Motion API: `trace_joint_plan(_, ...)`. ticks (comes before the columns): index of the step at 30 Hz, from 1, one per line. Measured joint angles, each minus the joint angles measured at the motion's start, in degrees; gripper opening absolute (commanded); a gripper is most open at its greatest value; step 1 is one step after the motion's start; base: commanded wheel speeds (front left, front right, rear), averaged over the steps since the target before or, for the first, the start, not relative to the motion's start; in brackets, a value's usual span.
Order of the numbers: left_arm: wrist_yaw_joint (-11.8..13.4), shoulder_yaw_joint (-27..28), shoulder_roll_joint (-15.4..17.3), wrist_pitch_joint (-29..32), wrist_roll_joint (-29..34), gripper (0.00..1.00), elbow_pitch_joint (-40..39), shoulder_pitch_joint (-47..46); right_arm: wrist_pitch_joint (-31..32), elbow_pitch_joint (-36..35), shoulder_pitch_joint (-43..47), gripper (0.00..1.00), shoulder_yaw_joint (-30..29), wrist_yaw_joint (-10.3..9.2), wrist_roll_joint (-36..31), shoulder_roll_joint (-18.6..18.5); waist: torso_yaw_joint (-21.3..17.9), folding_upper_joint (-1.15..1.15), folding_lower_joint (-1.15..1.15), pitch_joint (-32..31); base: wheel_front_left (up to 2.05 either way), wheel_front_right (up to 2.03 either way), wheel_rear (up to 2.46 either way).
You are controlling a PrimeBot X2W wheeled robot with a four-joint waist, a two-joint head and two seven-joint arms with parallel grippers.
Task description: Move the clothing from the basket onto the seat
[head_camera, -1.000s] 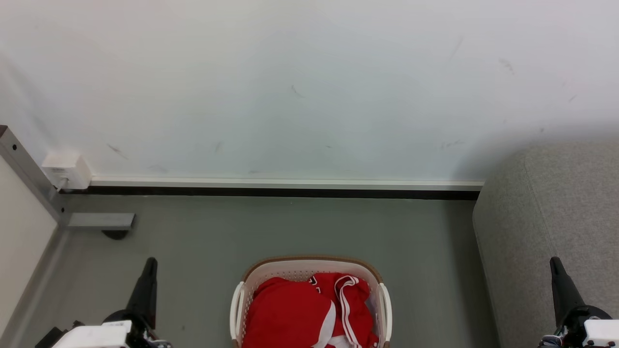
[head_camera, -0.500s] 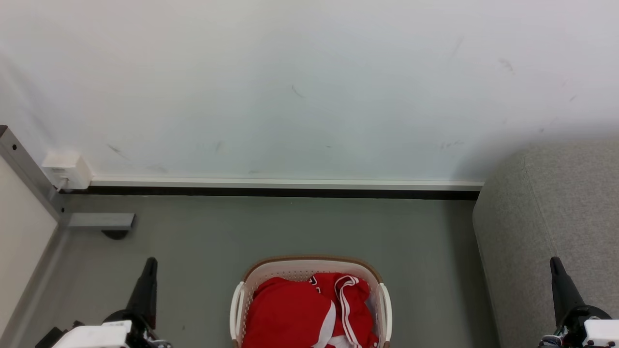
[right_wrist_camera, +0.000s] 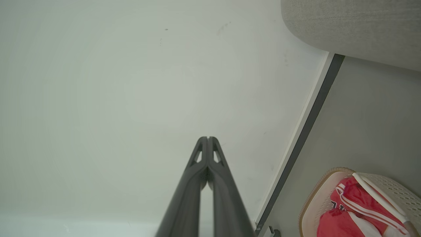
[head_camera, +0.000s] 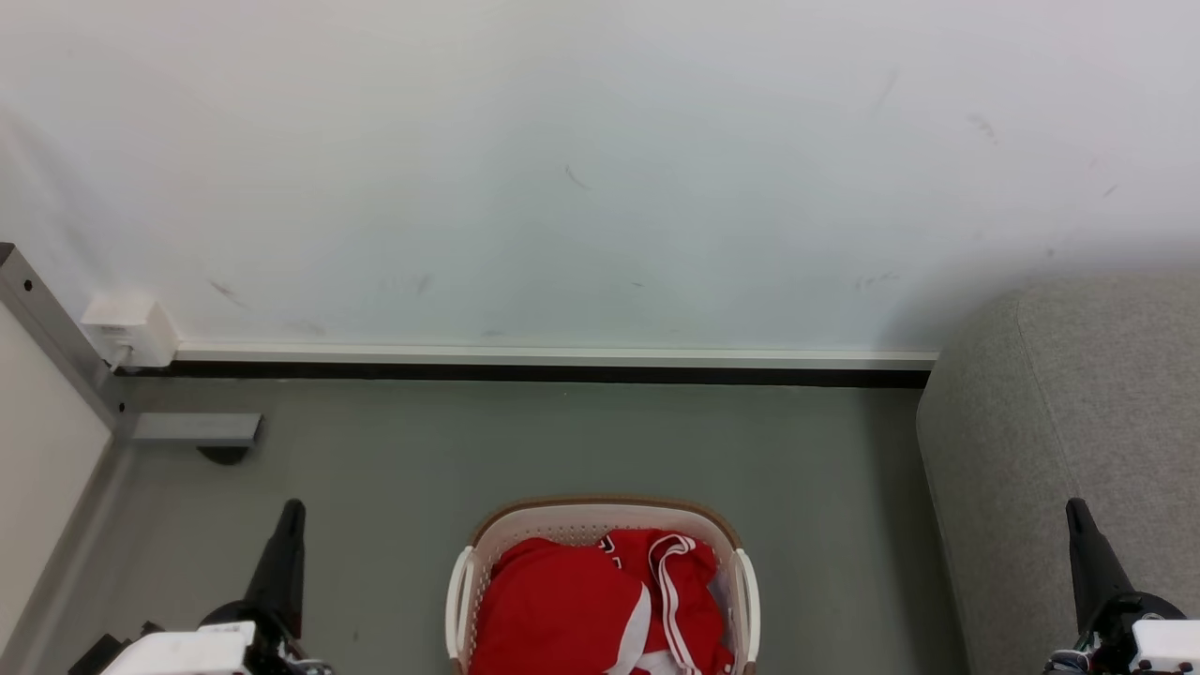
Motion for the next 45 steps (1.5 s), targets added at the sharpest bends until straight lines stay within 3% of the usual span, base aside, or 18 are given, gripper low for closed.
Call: trace_joint_plan(45, 0.00, 0.00, 0.01, 0.00, 0.00, 0.00, 0.00, 0.00, 0.00, 0.00, 0.00, 0.00, 0.00, 0.00, 0.00, 0.00, 0.00, 0.00, 0.00, 0.00, 0.00, 0.00, 0.00)
